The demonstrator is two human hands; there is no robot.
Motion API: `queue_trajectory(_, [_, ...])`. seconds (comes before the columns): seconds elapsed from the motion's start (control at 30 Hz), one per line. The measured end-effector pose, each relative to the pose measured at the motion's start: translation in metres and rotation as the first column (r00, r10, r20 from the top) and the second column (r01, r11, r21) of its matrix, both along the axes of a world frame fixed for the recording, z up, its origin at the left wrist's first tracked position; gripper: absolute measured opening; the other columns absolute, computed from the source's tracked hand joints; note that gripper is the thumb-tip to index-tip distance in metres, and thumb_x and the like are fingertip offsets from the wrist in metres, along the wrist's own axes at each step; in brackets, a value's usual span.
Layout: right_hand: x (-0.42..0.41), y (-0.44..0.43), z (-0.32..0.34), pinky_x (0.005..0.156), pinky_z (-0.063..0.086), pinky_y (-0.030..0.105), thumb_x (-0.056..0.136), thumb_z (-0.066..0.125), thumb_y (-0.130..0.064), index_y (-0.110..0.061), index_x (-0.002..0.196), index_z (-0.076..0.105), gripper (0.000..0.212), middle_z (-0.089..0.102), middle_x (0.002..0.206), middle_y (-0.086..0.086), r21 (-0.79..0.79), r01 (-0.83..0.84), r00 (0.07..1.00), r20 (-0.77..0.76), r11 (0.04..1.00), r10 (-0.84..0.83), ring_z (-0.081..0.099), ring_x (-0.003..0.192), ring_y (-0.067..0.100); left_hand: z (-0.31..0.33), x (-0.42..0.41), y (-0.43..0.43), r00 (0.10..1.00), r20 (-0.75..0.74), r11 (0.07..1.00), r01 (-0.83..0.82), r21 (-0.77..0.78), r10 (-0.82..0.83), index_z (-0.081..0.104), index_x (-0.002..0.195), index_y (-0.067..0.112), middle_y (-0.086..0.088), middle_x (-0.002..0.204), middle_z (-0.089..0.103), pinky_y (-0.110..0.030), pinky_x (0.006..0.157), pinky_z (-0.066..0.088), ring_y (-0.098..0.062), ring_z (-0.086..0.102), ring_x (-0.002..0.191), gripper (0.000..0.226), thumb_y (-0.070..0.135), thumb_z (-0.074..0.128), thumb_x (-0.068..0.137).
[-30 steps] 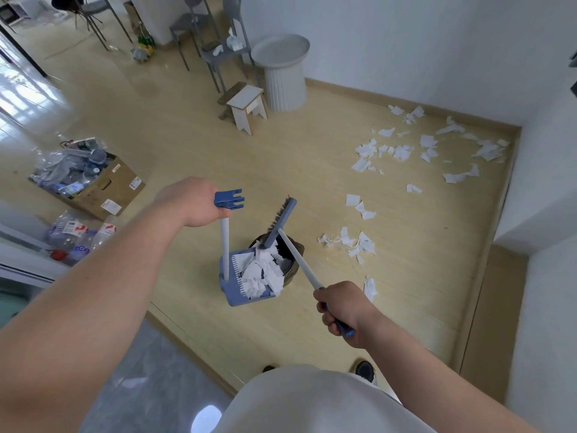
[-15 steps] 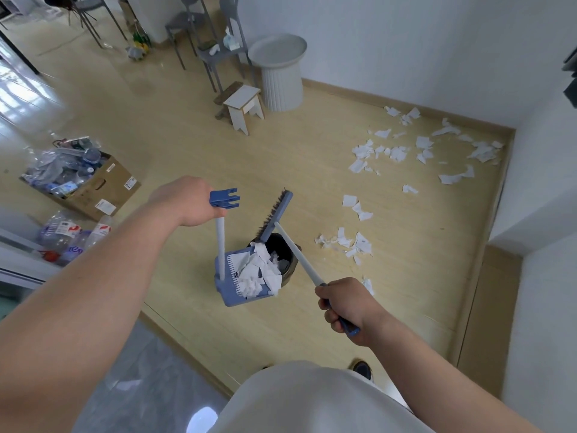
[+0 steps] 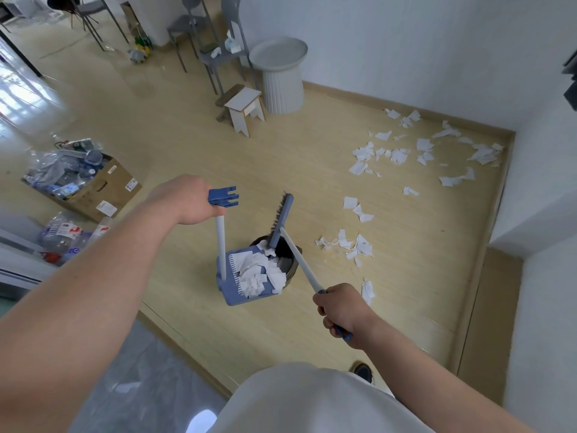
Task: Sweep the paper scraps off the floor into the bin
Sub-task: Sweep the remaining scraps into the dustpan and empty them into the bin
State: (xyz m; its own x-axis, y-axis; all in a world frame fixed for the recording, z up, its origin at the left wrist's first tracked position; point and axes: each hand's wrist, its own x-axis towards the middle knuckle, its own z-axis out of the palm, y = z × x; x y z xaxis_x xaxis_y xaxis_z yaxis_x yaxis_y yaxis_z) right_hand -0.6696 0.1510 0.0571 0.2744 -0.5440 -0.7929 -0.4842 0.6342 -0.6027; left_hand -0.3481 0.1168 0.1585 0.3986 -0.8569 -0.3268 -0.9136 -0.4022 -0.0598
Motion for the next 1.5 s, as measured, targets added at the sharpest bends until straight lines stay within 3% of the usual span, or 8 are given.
queue_trajectory(0.2, [-0.006, -0.005, -0.007, 0.047, 0.025, 0.027, 0.093, 0.050, -0.016, -0.004, 0.089, 0.055, 0.014, 0.046, 0.068, 0.009, 0.012, 0.019, 0.999, -0.046, 1.000, -0.019, 0.034, 0.047, 0.019, -0.001, 0.002, 0.003, 1.000, 0.015, 1.000, -0.003, 0.001, 0.003, 0.060, 0.073, 0.014, -0.005, 0.071, 0.061, -0.034, 0.064, 0.050, -0.021, 0.060, 0.066, 0.045, 0.057, 0.065, 0.085])
queue_trajectory(0.5, [-0.007, -0.006, 0.009, 0.041, 0.029, 0.022, 0.093, 0.053, -0.013, -0.003, 0.091, 0.056, 0.011, 0.047, 0.070, 0.007, 0.037, 0.097, 0.994, 0.042, 0.995, -0.099, 0.036, 0.042, 0.014, 0.001, 0.005, 0.004, 1.000, -0.001, 1.000, -0.024, -0.013, 0.024, 0.066, 0.079, 0.015, -0.006, 0.073, 0.064, -0.038, 0.071, 0.055, -0.023, 0.063, 0.070, 0.045, 0.060, 0.064, 0.084])
queue_trajectory(1.0, [-0.008, 0.002, 0.025, 0.040, 0.027, 0.021, 0.092, 0.054, -0.010, -0.003, 0.089, 0.055, 0.008, 0.047, 0.068, 0.007, 0.059, 0.117, 0.989, 0.087, 0.991, -0.122, 0.035, 0.040, 0.013, 0.012, -0.003, 0.006, 1.000, 0.011, 0.996, 0.001, -0.087, 0.000, 0.058, 0.072, 0.025, -0.001, 0.071, 0.060, -0.029, 0.059, 0.042, -0.022, 0.058, 0.068, 0.033, 0.052, 0.060, 0.091])
queue_trajectory(1.2, [-0.005, 0.007, 0.027, 0.038, 0.025, 0.020, 0.094, 0.053, -0.010, -0.002, 0.093, 0.054, 0.009, 0.046, 0.068, 0.007, 0.149, 0.169, 0.970, 0.150, 0.974, -0.191, 0.033, 0.041, 0.012, 0.004, -0.012, 0.000, 0.997, 0.067, 0.996, 0.042, -0.079, -0.037, 0.063, 0.080, 0.024, 0.001, 0.072, 0.060, -0.031, 0.065, 0.050, -0.023, 0.059, 0.070, 0.036, 0.059, 0.058, 0.088])
queue_trajectory(1.3, [-0.005, 0.007, 0.022, 0.038, 0.025, 0.021, 0.094, 0.054, -0.012, -0.001, 0.094, 0.055, 0.010, 0.047, 0.068, 0.007, 0.147, 0.153, 0.976, 0.131, 0.977, -0.173, 0.033, 0.041, 0.012, 0.000, -0.020, -0.005, 0.996, 0.053, 0.995, 0.075, -0.073, -0.071, 0.061, 0.077, 0.023, 0.001, 0.070, 0.060, -0.034, 0.068, 0.054, -0.021, 0.060, 0.067, 0.038, 0.060, 0.059, 0.086])
queue_trajectory(1.5, [-0.007, 0.009, 0.010, 0.040, 0.026, 0.020, 0.091, 0.053, -0.011, -0.003, 0.088, 0.055, 0.009, 0.047, 0.067, 0.006, 0.121, 0.105, 0.993, 0.044, 0.987, -0.111, 0.034, 0.038, 0.012, -0.007, -0.039, -0.010, 0.993, 0.086, 0.994, 0.091, -0.056, -0.086, 0.062, 0.083, 0.022, 0.002, 0.073, 0.059, -0.029, 0.062, 0.048, -0.023, 0.060, 0.072, 0.037, 0.059, 0.059, 0.087])
